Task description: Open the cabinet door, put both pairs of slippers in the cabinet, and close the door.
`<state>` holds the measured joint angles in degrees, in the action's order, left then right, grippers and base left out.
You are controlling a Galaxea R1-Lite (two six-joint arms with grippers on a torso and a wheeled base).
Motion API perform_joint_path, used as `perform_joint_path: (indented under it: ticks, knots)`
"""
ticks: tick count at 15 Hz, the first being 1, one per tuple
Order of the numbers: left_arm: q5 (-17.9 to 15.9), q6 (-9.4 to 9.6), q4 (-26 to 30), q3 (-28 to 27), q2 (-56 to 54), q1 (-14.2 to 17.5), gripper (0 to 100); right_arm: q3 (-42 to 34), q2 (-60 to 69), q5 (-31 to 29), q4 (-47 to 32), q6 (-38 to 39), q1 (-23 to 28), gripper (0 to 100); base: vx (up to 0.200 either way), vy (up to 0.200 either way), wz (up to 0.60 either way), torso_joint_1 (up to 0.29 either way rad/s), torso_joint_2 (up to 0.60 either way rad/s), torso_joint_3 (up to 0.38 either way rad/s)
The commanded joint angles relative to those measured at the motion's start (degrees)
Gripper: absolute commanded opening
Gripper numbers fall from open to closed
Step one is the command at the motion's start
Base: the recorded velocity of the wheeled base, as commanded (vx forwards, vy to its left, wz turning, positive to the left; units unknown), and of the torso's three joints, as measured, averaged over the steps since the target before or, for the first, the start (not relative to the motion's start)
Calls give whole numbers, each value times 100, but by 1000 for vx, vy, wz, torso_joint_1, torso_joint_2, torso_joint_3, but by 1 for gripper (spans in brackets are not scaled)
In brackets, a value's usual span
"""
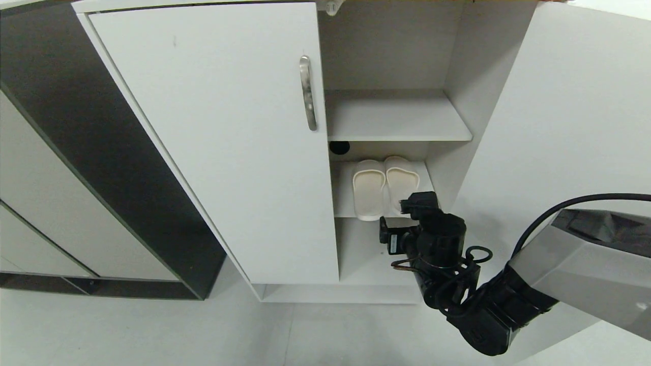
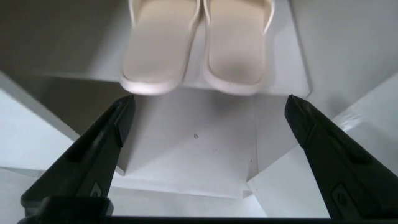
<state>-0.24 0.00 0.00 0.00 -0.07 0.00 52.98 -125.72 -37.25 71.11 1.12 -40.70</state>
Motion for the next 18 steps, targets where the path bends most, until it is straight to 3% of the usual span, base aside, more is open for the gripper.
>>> perform_joint_path:
  ticks: [1,10,18]
  knots:
    - [-11,0,0,0,7,0,0,2,-23,-1,0,2,1,100,0,0,0,7,2,198]
    - [-37,18,-9,0,7,0,0,-367,153,-19,61,-139,-201,100,0,0,0,3,2,182]
    - [-46,0,0,0,7,0,0,-622,417,-19,79,-182,-289,100,0,0,0,0,0,0]
